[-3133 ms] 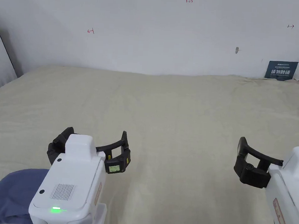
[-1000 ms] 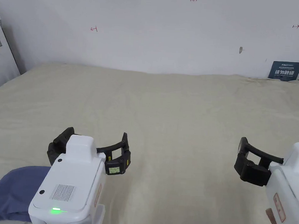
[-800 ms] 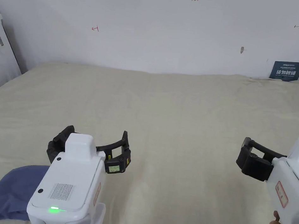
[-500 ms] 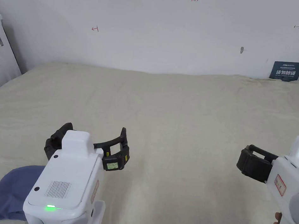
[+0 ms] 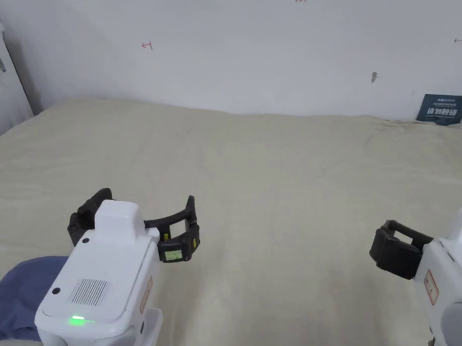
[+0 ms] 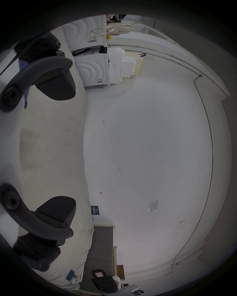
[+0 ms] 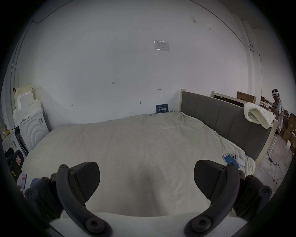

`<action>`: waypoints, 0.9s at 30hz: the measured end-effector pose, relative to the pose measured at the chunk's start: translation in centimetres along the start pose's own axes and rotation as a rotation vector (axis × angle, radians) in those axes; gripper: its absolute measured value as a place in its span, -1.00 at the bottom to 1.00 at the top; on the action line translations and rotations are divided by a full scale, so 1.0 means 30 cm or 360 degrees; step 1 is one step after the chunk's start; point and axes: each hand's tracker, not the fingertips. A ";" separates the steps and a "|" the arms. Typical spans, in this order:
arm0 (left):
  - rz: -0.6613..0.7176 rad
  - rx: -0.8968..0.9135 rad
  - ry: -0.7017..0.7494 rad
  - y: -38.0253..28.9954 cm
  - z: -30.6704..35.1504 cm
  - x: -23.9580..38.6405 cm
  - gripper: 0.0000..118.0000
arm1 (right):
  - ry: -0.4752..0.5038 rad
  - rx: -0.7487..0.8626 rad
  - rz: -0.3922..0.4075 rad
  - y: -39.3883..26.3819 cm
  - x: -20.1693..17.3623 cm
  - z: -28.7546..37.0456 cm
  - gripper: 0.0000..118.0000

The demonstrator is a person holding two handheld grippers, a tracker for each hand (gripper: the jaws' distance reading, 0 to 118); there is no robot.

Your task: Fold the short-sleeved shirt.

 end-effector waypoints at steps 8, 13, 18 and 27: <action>-0.0006 -0.0002 -0.0001 -0.001 0.003 0.003 1.00 | 0.0141 0.0388 0.0065 -0.050 0.021 0.012 0.97; -0.0017 0.0010 0.0002 0.002 0.006 0.006 1.00 | 0.0117 0.0585 0.0145 -0.075 0.016 0.014 0.97; -0.0021 0.0021 0.0002 0.004 0.010 0.009 1.00 | 0.0163 0.0670 0.0117 -0.097 0.036 -0.001 0.98; -0.0017 0.0026 0.0000 0.007 0.010 0.009 1.00 | 0.0188 0.0662 0.0112 -0.103 0.039 -0.007 0.98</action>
